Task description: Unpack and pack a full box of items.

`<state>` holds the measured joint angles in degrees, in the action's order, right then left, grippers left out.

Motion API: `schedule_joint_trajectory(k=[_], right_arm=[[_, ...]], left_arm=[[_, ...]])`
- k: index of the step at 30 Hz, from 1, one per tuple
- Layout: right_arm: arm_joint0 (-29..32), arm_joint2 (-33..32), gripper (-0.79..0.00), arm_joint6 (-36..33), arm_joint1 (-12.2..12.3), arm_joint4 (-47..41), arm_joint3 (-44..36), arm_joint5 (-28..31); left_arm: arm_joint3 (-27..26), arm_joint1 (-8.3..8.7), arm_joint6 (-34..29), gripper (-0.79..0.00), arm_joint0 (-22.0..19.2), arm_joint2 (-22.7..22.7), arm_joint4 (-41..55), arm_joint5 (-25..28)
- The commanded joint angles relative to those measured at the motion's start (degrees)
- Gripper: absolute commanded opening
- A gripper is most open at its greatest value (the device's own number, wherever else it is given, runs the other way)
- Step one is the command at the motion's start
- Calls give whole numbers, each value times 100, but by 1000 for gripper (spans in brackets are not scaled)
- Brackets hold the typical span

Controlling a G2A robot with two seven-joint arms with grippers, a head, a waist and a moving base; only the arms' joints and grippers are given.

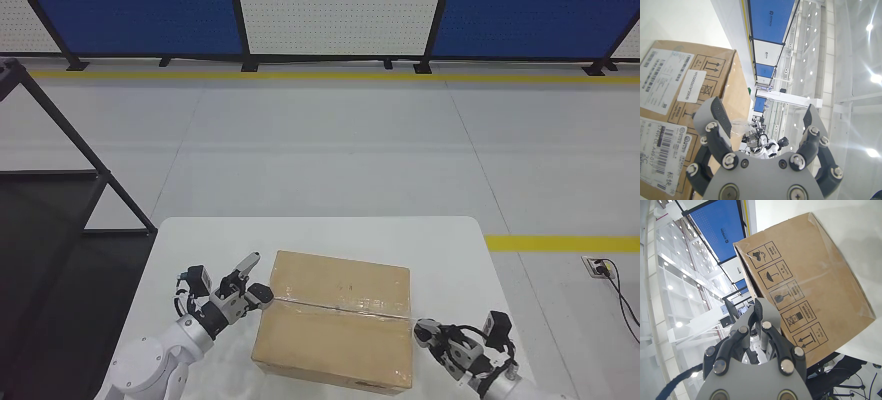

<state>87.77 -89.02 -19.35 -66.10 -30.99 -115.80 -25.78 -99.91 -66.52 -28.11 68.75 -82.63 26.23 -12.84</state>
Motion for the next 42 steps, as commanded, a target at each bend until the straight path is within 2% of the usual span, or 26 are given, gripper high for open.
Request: schedule_joint_trajectory(k=[1, 2, 3, 14, 22, 26, 31, 35, 39, 42], right_arm=[[-4, 4, -736, 13, 1, 11, -2, -12], [-3, 2, -480, 32, 1, 11, -2, -12], [-1, 5, 0, 49, 1, 8, -7, -15], [-12, 11, 0, 86, 9, 32, -43, -72], [75, -48, 0, 212, -3, -36, -136, 212], [178, -140, 0, 263, -20, -140, -206, 686], [479, -263, 0, 217, -60, -316, -440, 1860], [629, -325, 0, 208, -89, -499, -560, 2430], [576, -211, 0, -34, -103, -645, -592, 2552], [479, -141, 0, -85, -106, -727, -517, 2374]], left_arm=[[-1, 1, 4, 0, 2, 2, 2, 2], [-3, 1, 5, 0, 2, 3, 2, 2], [-4, 2, 6, 0, 3, 4, 3, 2], [-28, 7, 9, 0, 13, 8, 11, 13], [-40, 11, -7, 0, 26, 11, 11, 18], [-49, 13, -5, 0, 30, 11, 13, 34], [-151, -5, 51, 0, 98, -61, 293, 366], [-225, -8, 58, 0, 176, -147, 440, 546], [-277, -5, 100, 0, 243, -253, 503, 647], [-299, -8, 167, 0, 301, -352, 642, 774]])
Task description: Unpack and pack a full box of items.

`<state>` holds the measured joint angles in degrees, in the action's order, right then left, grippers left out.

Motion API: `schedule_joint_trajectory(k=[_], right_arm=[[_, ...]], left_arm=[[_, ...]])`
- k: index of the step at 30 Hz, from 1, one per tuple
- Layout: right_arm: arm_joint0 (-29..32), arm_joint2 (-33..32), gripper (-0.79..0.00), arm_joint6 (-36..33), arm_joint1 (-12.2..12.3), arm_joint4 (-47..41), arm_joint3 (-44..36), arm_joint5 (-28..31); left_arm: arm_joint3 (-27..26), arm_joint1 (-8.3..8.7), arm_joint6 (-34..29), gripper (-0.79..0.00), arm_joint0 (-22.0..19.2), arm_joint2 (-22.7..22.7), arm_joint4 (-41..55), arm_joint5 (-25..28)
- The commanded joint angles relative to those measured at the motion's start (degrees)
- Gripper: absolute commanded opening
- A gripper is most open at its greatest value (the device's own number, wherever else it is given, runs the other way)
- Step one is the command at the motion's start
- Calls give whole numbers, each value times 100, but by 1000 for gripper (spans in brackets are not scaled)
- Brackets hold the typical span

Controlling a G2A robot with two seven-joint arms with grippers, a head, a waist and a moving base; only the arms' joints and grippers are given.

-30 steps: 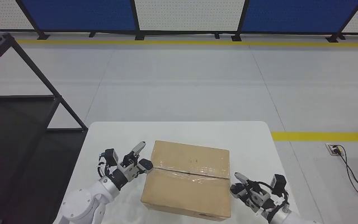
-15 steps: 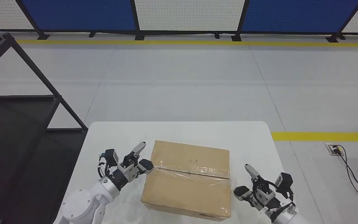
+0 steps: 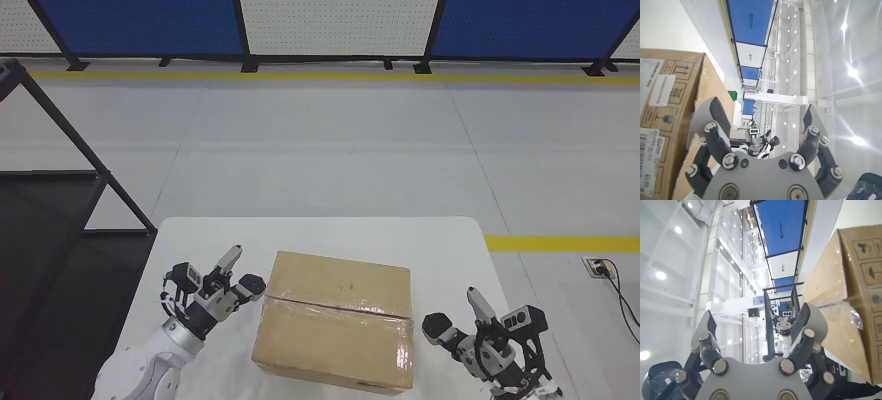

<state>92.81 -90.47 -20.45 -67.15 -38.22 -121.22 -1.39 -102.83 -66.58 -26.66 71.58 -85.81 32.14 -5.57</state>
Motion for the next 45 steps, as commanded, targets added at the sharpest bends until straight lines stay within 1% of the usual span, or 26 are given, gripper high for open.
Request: schedule_joint_trajectory(k=[1, 8, 9, 11, 15, 20, 23, 27, 31, 39, 41, 45], right_arm=[[-25, 4, 0, 25, 0, -4, 24, -65], [-25, 4, 0, 25, 0, -4, 24, -65], [-346, 68, 0, -102, 18, 191, -134, -331], [-733, 245, 0, -192, 22, 260, -60, -677], [-1198, 639, 0, -298, 12, 422, 31, -1012], [-1925, 1372, 0, -391, -20, 836, 364, -1623], [-2218, 1620, 0, -560, -39, 877, 507, -1755], [-2454, 1820, 0, -667, -47, 1005, 647, -2001], [-2654, 2086, 0, -386, -85, 1192, 816, -2181], [-2654, 2086, 0, -386, -85, 1192, 816, -2181], [-2643, 2174, 0, -407, -89, 1272, 860, -2152], [-2850, 2466, 0, -232, -141, 1405, 1015, -2172]], left_arm=[[-9, -4, 30, 0, 36, -71, 119, 92], [63, -31, 46, 0, 96, -320, 946, 248], [63, -31, 46, 0, 96, -320, 946, 248], [63, -31, 46, 0, 96, -320, 946, 248], [58, -32, 55, 0, 103, -318, 947, 252], [20, -41, 91, 0, 171, -290, 971, 274], [10, -40, 85, 0, 234, -341, 999, 323], [-3, -35, 8, 0, 312, -425, 1041, 381], [-31, -23, -334, 0, 367, -468, 1069, 462], [-34, -21, -352, 0, 372, -473, 1056, 462], [-61, -24, -327, 0, 399, -445, 1058, 416], [-101, -22, -325, 0, 404, -413, 1019, 321]])
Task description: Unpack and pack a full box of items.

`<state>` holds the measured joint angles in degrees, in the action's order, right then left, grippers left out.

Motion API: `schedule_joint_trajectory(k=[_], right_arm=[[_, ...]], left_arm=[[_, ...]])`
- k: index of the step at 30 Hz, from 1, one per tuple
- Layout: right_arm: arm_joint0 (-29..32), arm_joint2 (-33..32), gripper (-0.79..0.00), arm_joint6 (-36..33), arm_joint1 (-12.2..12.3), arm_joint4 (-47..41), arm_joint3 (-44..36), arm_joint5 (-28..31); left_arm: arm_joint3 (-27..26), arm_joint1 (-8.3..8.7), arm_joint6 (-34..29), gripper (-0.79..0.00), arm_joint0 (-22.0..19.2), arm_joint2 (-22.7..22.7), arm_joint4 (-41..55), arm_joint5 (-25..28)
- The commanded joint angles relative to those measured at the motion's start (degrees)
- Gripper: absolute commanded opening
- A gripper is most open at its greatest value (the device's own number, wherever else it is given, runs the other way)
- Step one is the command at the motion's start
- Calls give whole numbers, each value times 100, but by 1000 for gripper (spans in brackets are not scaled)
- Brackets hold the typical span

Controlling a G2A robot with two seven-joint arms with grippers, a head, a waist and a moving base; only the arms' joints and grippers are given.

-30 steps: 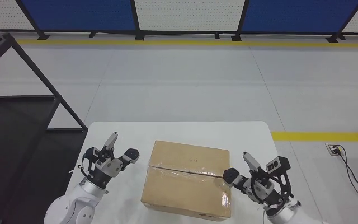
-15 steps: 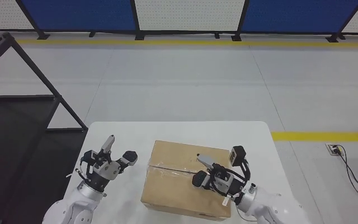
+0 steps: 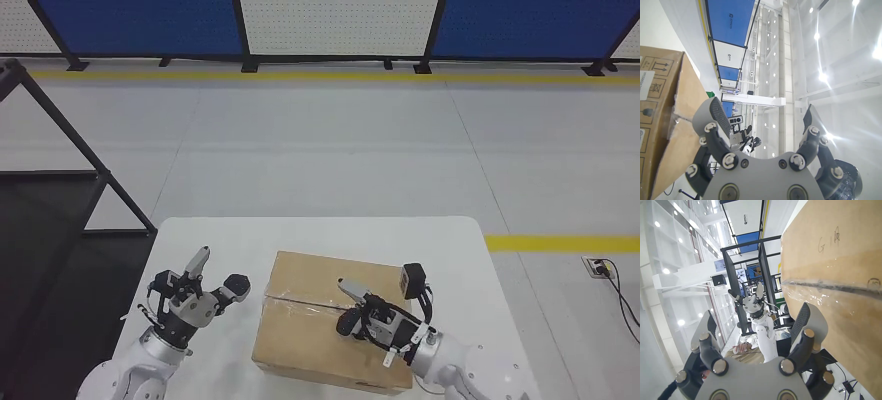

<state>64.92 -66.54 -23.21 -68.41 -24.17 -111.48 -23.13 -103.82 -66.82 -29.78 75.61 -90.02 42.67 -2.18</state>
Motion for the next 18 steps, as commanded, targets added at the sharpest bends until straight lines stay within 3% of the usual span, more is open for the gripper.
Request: schedule_joint_trajectory(k=[1, 10, 18], right_arm=[[-128, 155, 0, 79, -34, 3, 91, 5], [-697, 699, 0, 373, -185, 155, 492, 60], [-1044, 1001, 0, 801, -306, 324, 821, -371]], left_arm=[[-8, 5, -53, 0, 7, 18, -61, -40], [3, 16, -310, 0, 150, -101, 27, 182], [-11, 17, -331, 0, 112, -120, 59, 210]])
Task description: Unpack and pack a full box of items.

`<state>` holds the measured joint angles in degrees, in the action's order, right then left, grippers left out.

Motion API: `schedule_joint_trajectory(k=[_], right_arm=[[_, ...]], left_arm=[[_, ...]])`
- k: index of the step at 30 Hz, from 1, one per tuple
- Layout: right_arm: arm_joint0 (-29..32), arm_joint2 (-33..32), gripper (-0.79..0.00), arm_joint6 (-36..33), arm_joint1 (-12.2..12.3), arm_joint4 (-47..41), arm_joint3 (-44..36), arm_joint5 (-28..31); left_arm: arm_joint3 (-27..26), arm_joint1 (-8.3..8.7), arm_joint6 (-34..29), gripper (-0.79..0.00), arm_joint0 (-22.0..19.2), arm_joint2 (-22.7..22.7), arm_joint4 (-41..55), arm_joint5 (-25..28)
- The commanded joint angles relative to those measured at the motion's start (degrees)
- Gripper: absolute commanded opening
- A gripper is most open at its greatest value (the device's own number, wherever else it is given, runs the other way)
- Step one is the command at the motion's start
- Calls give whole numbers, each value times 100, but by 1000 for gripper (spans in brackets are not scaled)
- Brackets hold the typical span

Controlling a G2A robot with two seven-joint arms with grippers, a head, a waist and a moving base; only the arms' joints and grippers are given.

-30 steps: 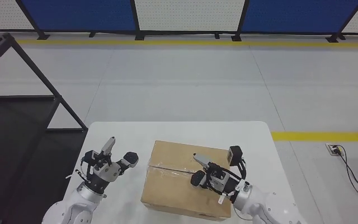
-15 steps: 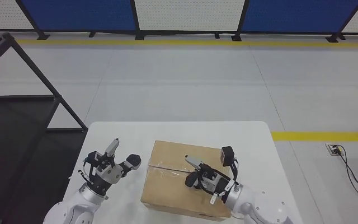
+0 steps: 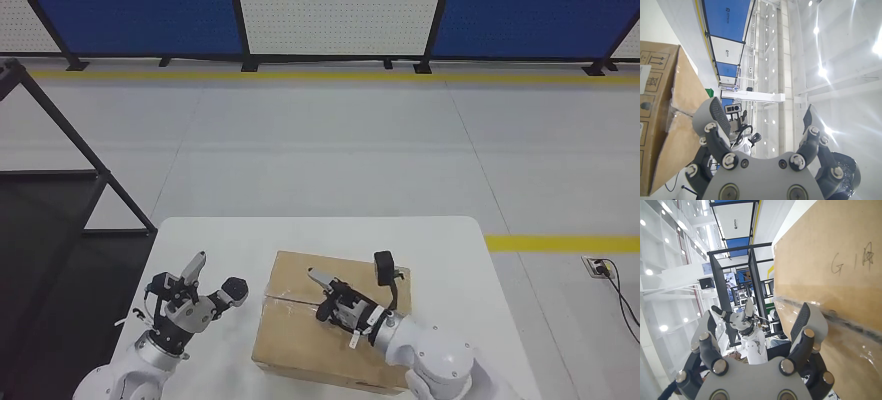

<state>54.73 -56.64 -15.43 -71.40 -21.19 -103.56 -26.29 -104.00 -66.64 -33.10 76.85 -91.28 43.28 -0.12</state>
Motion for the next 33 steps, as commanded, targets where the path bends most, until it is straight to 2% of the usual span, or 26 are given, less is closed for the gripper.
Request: schedule_joint_trajectory(k=[1, 9, 26, 33], right_arm=[[-43, 21, 0, 55, -13, 62, 55, -104], [140, -118, 0, 23, 13, 389, -41, -116], [1044, -1151, 0, -225, 185, 546, -518, 69], [1602, -1673, 0, -119, 239, 426, -778, 379]], left_arm=[[17, -2, 13, 0, -22, 12, 5, 9], [82, -1, 2, 0, -102, 35, -24, -8], [102, 6, -16, 0, -208, 76, -132, -70], [91, 8, 7, 0, -279, 128, -190, -148]])
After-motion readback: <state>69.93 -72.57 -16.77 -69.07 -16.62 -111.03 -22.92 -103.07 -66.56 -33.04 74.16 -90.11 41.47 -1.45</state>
